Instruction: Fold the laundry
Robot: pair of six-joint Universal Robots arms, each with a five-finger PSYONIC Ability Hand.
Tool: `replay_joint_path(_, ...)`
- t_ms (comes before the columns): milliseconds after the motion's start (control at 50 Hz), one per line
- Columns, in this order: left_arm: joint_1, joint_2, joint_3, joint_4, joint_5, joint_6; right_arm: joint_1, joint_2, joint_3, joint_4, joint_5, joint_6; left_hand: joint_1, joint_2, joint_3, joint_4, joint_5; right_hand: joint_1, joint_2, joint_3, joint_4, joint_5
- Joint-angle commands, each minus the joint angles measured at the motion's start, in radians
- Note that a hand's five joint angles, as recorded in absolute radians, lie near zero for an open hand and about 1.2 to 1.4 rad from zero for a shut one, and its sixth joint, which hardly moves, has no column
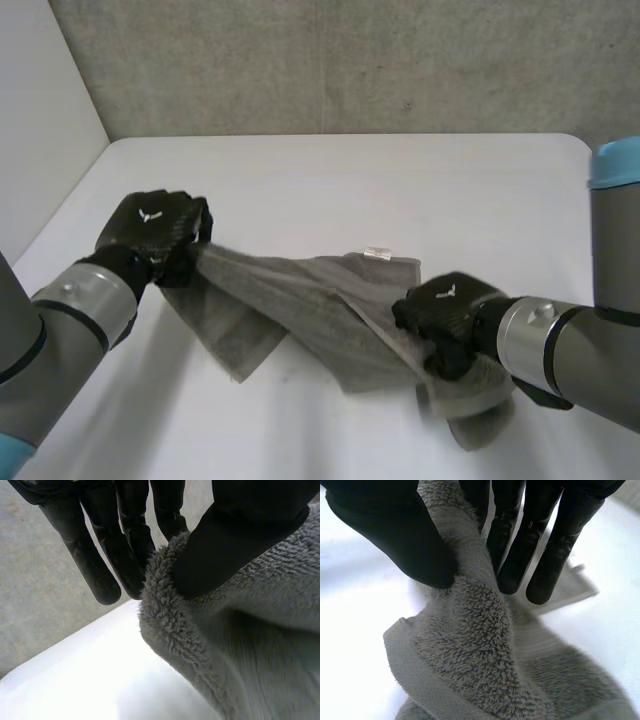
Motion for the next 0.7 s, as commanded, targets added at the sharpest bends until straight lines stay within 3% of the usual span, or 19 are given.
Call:
replay_joint_path(20, -0.005, -0.061, -0.035, -0.001, -0.002, 0.055, -0.017, 0.1, 0.008, -0.114, -0.014, 0.001, 0.234, 0.184, 0.181, 0.179, 0.198, 0.296, 0.126, 0.124, 0.125, 0.11)
replay_joint_path(160, -0.007, -0.126, -0.018, 0.008, 0.001, 0.065, -0.013, 0.102, 0.01, -0.198, 0.018, -0.002, 0.234, 0.184, 0.181, 0.179, 0.198, 0.42, 0.25, 0.248, 0.249, 0.234)
replay_joint_path(280, -0.009, -0.227, 0.186, 0.064, -0.004, 0.103, -0.002, 0.073, -0.134, -0.353, 0.076, -0.003, 0.234, 0.184, 0.181, 0.179, 0.198, 0.457, 0.287, 0.285, 0.286, 0.271)
replay_joint_path(320, -0.009, -0.241, 0.285, 0.112, -0.01, 0.109, -0.001, 0.063, -0.185, -0.442, 0.102, -0.003, 0.234, 0.184, 0.181, 0.179, 0.198, 0.457, 0.287, 0.285, 0.286, 0.271)
replay_joint_path(380, -0.019, -0.229, 0.527, 0.296, -0.074, 0.095, -0.002, 0.019, -0.266, -0.817, 0.197, 0.007, 0.234, 0.184, 0.181, 0.179, 0.198, 0.457, 0.287, 0.285, 0.286, 0.271)
replay_joint_path(400, -0.019, -0.228, 0.528, 0.296, -0.074, 0.095, -0.002, 0.019, -0.266, -0.818, 0.198, 0.007, 0.234, 0.184, 0.181, 0.179, 0.198, 0.457, 0.287, 0.285, 0.286, 0.271)
replay_joint_path(440, -0.021, -0.216, 0.571, 0.376, -0.111, 0.088, -0.001, 0.008, -0.256, -1.041, 0.199, 0.027, 0.234, 0.184, 0.181, 0.179, 0.198, 0.457, 0.287, 0.285, 0.286, 0.271)
replay_joint_path(480, -0.035, -0.166, 0.583, 0.494, -0.148, 0.06, -0.004, 0.008, -0.245, -1.08, 0.188, 0.03, 0.234, 0.184, 0.181, 0.179, 0.198, 0.457, 0.287, 0.285, 0.286, 0.271)
replay_joint_path(620, -0.079, -0.097, 0.403, 0.496, -0.133, 0.055, -0.016, 0.01, -0.222, -0.964, 0.148, 0.033, 0.234, 0.184, 0.181, 0.179, 0.198, 0.457, 0.287, 0.285, 0.286, 0.271)
replay_joint_path(700, -0.084, -0.084, 0.186, 0.493, -0.104, 0.066, -0.021, 0.065, -0.231, -0.75, 0.06, 0.021, 0.234, 0.184, 0.181, 0.179, 0.198, 0.457, 0.287, 0.285, 0.286, 0.271)
